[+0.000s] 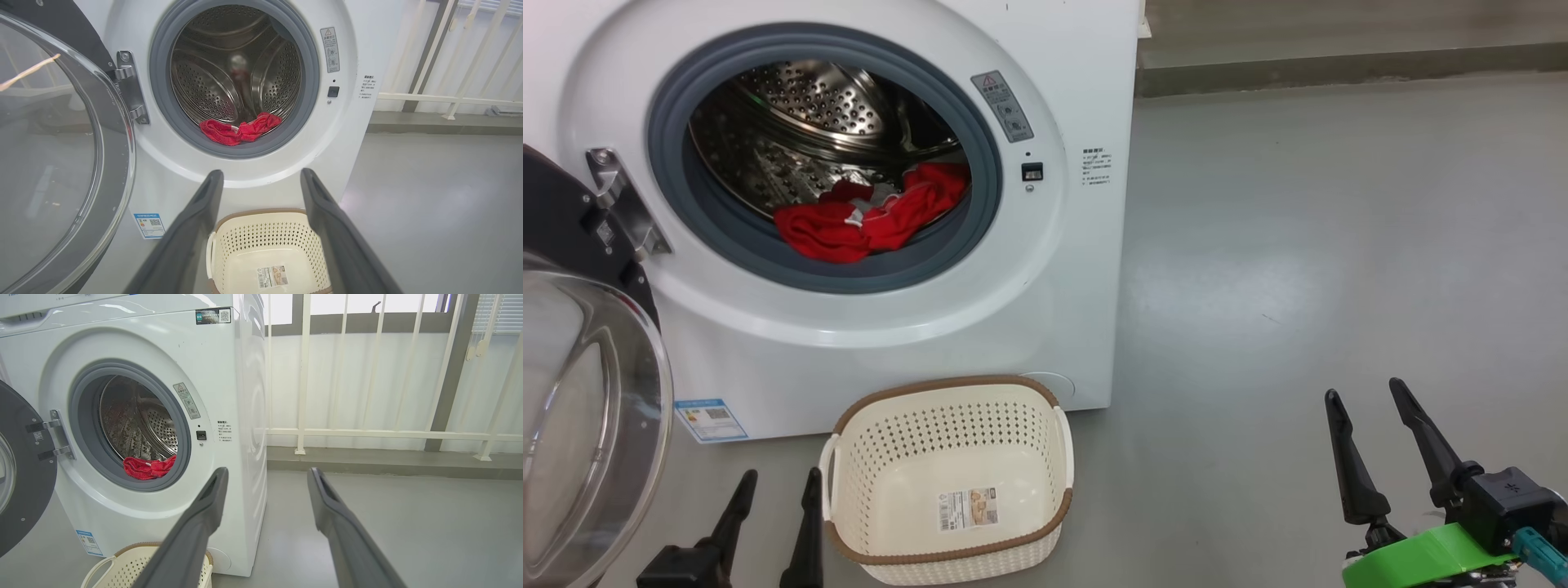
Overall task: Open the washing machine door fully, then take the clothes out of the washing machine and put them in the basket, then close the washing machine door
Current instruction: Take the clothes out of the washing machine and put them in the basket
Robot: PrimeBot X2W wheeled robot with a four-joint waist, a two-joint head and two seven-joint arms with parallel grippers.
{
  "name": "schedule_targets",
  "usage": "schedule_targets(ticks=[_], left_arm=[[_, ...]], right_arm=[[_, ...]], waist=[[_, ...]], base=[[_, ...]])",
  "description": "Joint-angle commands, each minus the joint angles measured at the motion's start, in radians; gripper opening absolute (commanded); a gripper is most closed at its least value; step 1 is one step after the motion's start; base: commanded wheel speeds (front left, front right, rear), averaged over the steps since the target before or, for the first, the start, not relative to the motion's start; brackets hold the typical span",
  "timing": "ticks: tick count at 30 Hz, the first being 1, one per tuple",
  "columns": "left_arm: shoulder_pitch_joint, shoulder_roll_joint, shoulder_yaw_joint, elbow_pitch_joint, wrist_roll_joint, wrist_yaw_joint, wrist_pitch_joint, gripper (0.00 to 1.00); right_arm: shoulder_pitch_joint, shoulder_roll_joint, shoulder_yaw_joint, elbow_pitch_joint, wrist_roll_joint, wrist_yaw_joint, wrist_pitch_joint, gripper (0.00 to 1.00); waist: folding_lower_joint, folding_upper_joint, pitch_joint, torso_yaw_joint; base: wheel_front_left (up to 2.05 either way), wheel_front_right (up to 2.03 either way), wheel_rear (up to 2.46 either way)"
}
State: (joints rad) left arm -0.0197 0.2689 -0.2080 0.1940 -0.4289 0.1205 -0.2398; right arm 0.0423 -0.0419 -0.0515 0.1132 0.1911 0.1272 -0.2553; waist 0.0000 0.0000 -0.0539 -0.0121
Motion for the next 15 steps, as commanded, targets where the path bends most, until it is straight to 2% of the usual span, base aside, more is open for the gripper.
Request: schedule_targets(ticks=[1, 8, 15], left_arm=[[-0.025, 0.025, 0.039, -0.026, 0.011, 0.01, -0.01, 1.0], [-0.029, 0.029, 0.044, -0.022, 0.023, 0.047, -0.001, 1.0], [-0.033, 0.025, 0.04, -0.031, 0.015, 0.046, -0.003, 1.0]], right_arm=[[-0.009, -0.008, 0.023, -0.026, -0.006, 0.003, -0.006, 1.0], [-0.008, -0.008, 0.02, -0.023, -0.006, 0.003, -0.006, 1.0], [-0.009, -0.008, 0.03, -0.017, -0.005, 0.003, -0.006, 1.0]], waist=[[0.0, 0.0, 0.0, 0.0], [0.0, 0.0, 0.005, -0.003], [0.0, 0.0, 0.012, -0.002]], base=[[0.0, 0.0, 0.0], [0.44, -0.45, 0.01], [1.4, -1.4, 0.0]])
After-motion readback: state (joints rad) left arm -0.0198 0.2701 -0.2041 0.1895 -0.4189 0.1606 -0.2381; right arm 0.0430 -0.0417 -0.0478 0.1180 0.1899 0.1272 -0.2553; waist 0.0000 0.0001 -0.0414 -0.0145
